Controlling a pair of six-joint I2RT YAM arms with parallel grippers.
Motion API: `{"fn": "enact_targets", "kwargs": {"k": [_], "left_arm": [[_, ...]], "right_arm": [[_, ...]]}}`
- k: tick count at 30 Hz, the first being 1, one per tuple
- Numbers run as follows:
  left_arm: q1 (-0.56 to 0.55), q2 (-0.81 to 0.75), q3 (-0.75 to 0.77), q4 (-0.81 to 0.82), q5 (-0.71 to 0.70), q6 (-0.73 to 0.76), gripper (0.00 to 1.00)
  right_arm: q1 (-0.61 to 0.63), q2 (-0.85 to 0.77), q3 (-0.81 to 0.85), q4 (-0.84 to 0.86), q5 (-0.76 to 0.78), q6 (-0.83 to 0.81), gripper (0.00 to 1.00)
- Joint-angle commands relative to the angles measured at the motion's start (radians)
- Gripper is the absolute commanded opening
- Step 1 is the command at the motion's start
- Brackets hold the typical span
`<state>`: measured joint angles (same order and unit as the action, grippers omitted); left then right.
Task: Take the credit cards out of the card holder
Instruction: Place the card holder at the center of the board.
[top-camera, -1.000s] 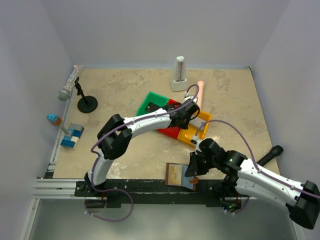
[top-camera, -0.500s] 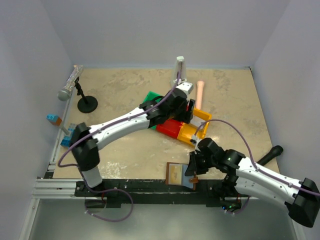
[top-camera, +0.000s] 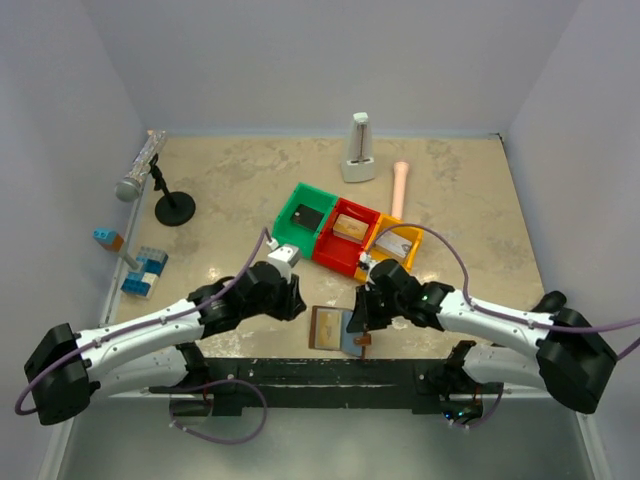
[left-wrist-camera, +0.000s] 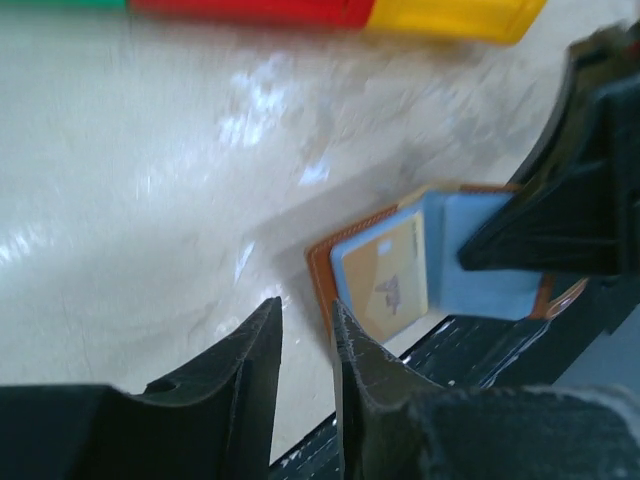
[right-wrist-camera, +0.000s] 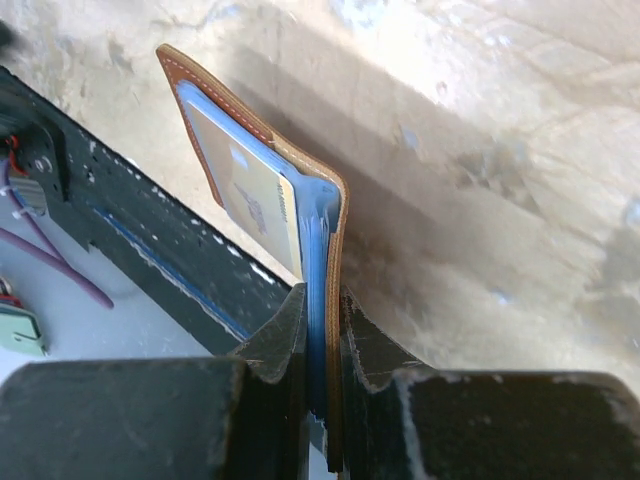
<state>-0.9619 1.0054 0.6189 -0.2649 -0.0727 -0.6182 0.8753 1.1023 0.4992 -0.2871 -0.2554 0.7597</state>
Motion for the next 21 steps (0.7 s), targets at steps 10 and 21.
{"fn": "enact_targets", "kwargs": {"k": [10, 21], "left_arm": [[0.006, -0.051, -0.255, 0.433, 0.223, -0.138, 0.33], [-0.005, 0.185, -0.234, 0.463, 0.205, -0.189, 0.28]], "right_arm": [[0.001, 0.246, 0.094, 0.269, -0.082, 0.023, 0.00], [0.001, 0.303, 0.096, 0.263, -0.085, 0.009, 0.00]]}}
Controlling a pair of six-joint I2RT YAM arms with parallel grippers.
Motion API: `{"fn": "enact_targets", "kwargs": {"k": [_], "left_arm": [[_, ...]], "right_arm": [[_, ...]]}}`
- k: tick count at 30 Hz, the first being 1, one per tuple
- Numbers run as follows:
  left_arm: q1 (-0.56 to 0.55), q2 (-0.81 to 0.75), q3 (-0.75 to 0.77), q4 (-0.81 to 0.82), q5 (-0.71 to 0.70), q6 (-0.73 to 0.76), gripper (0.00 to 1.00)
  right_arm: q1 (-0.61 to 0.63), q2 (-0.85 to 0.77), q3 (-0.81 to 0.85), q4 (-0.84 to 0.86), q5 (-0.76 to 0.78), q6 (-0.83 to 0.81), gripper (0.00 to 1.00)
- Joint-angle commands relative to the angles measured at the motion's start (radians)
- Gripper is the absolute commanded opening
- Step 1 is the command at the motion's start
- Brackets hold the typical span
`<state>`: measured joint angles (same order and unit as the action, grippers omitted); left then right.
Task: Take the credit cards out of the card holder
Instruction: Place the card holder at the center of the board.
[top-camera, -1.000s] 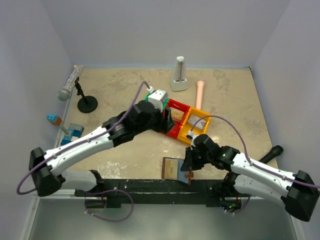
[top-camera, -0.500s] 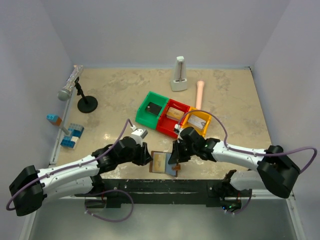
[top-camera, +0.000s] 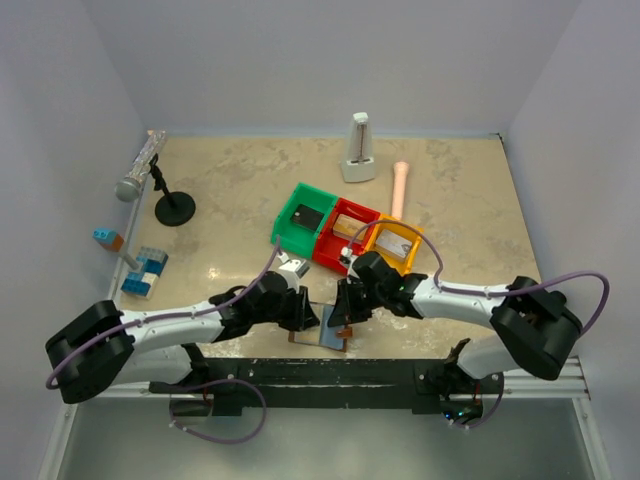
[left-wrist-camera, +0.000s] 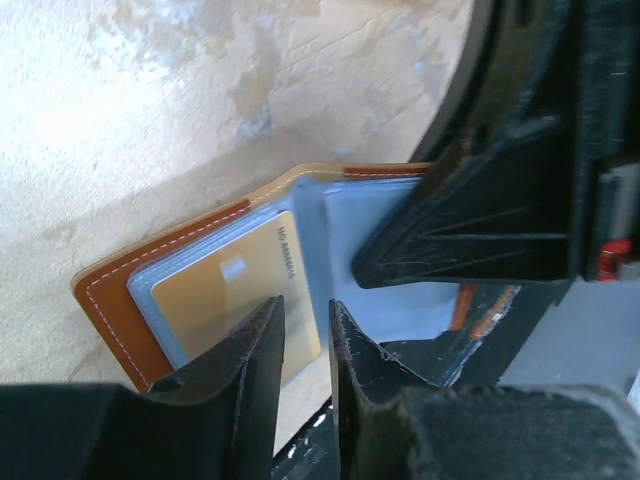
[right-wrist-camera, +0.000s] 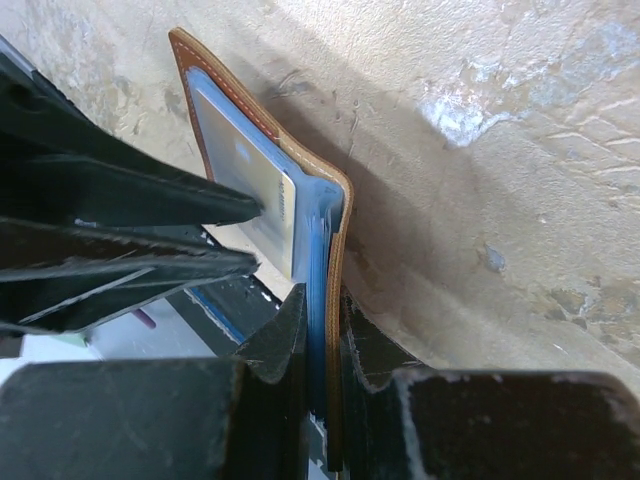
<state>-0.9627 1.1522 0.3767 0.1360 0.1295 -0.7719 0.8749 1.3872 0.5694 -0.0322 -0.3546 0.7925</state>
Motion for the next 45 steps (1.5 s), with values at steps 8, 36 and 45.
{"fn": "enact_targets", "kwargs": {"k": [8, 36, 45], "left_arm": [[-0.005, 0.081, -0.028, 0.050, -0.079, -0.067, 0.24], [-0.033, 0.009, -0.084, 0.047, -0.183, -0.135, 0.18], [-0.045, -0.039, -0.116, 0.027, -0.202, -0.150, 0.18]], "right_arm": [[-0.001, 0.050, 0.035, -0.024, 0.017, -0.056, 0.03], [0.184, -0.190, 0.190, -0.270, 0.105, -0.041, 0.10], [0.167, -0.053, 0.075, -0.233, 0.200, 0.037, 0.08]]}}
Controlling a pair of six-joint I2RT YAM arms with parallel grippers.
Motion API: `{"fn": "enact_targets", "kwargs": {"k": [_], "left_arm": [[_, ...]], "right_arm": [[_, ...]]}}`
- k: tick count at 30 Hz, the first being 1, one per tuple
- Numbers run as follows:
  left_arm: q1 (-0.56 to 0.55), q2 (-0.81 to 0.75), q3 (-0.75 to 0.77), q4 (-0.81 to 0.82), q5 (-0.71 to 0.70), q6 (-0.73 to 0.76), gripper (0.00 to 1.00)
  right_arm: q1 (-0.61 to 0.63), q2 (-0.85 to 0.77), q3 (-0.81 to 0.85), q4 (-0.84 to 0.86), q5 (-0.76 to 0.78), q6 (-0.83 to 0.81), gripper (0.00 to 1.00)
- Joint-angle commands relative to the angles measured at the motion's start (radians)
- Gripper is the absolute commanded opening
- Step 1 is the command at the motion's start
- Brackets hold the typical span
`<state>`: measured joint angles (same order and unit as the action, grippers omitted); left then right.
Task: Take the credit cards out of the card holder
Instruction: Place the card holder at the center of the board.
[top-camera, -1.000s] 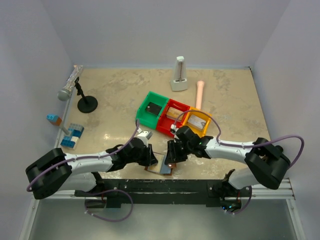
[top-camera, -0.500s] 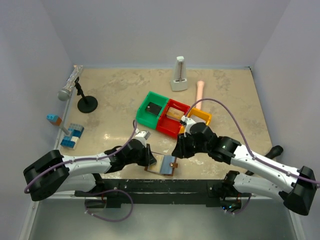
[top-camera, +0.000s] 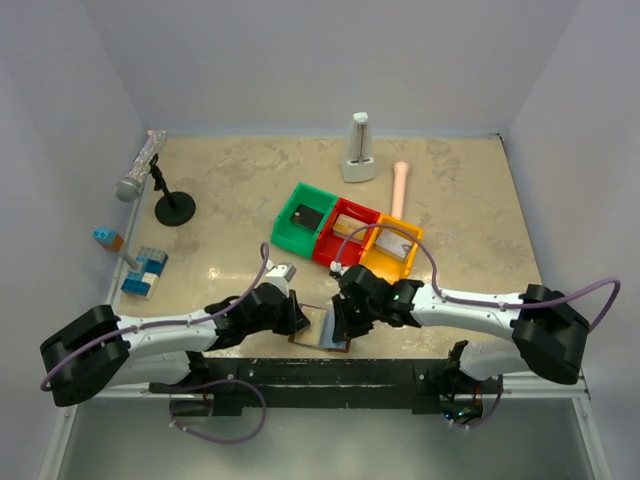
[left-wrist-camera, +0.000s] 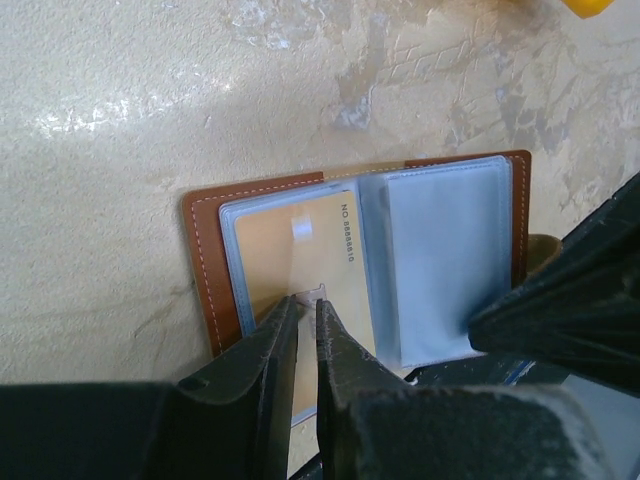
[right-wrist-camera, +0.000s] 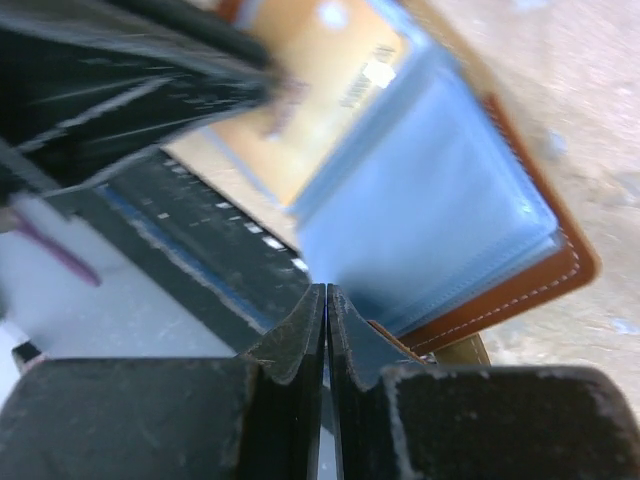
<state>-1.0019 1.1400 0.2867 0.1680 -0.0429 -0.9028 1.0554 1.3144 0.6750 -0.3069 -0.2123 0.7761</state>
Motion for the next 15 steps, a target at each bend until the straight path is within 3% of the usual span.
{"fn": "enact_targets", "kwargs": {"k": [1, 15], "left_arm": [[-0.006, -0.028, -0.029, -0.005, -0.028, -0.022, 0.18], [-0.007, -0.146, -0.104, -0.036, -0.031, -0.065, 0.18]], "right_arm": [[-0.018, 0.029, -0.038, 0.049, 0.062, 0.058, 0.08], [-0.097, 0.137, -0.043, 0.098, 0.096, 0.000, 0.08]]}}
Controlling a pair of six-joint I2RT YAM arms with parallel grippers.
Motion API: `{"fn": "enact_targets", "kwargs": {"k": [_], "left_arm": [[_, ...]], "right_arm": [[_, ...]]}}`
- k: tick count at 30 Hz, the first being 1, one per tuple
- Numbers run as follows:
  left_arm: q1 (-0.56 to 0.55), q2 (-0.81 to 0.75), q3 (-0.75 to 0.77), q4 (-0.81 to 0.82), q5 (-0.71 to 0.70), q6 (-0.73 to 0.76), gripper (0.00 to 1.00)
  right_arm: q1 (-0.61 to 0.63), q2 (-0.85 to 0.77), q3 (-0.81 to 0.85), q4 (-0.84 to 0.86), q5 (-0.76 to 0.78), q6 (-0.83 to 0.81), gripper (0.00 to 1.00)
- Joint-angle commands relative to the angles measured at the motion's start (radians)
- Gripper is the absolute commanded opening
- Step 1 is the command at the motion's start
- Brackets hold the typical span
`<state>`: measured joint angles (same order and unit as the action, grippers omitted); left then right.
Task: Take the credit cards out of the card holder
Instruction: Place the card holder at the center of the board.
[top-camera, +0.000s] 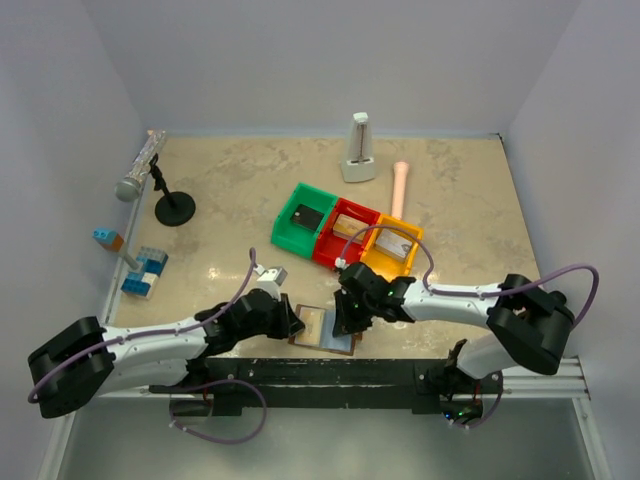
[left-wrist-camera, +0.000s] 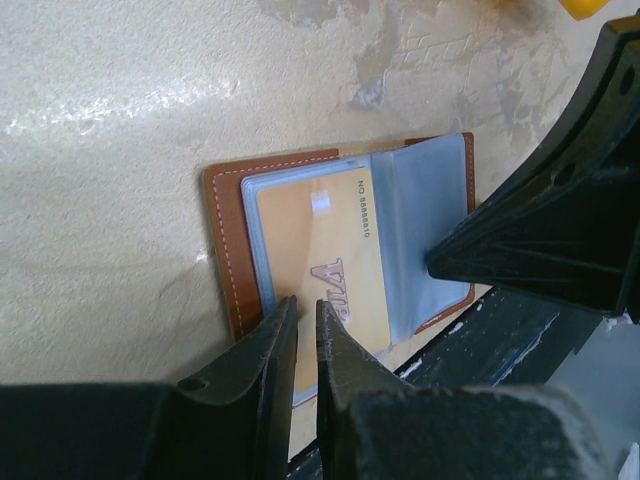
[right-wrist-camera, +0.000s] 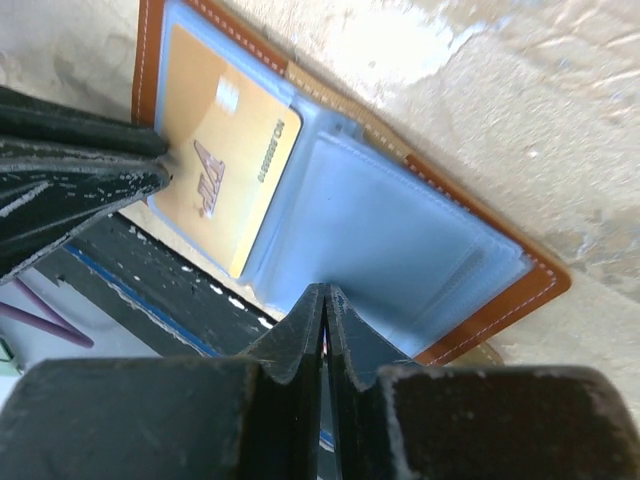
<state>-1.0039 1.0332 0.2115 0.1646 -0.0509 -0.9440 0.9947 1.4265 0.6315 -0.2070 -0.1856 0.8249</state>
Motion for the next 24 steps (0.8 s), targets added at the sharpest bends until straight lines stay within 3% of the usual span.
{"fn": "enact_targets", "kwargs": {"k": [1, 9, 16, 21, 24], "left_arm": [[-0.006, -0.047, -0.034, -0.037, -0.024, -0.025, 0.18], [-0.006, -0.131, -0.041, -0.092, -0.072, -0.029, 0.18], [-0.006, -0.183, -0.029, -0.128, -0.105, -0.016, 0.18], [-0.006, -0.208, 0.005, -0.158, -0.118, 0.016, 0.19], [-0.006, -0.197, 0.015, -0.162, -0.116, 0.027, 0.19]], "right_arm": [[-0.045, 0.026, 0.002, -0.006, 0.071, -0.058, 0.08], [-0.099, -0.014, 0.011, -0.103, 0.130, -0.127, 0.08], [-0.065, -0.198, 0.034, -0.146, 0.147, -0.179, 0.15], [0.010, -0.239, 0.106, -0.128, 0.150, -0.182, 0.27], [0.027, -0.239, 0.070, 0.013, 0.100, -0.144, 0.43]]}}
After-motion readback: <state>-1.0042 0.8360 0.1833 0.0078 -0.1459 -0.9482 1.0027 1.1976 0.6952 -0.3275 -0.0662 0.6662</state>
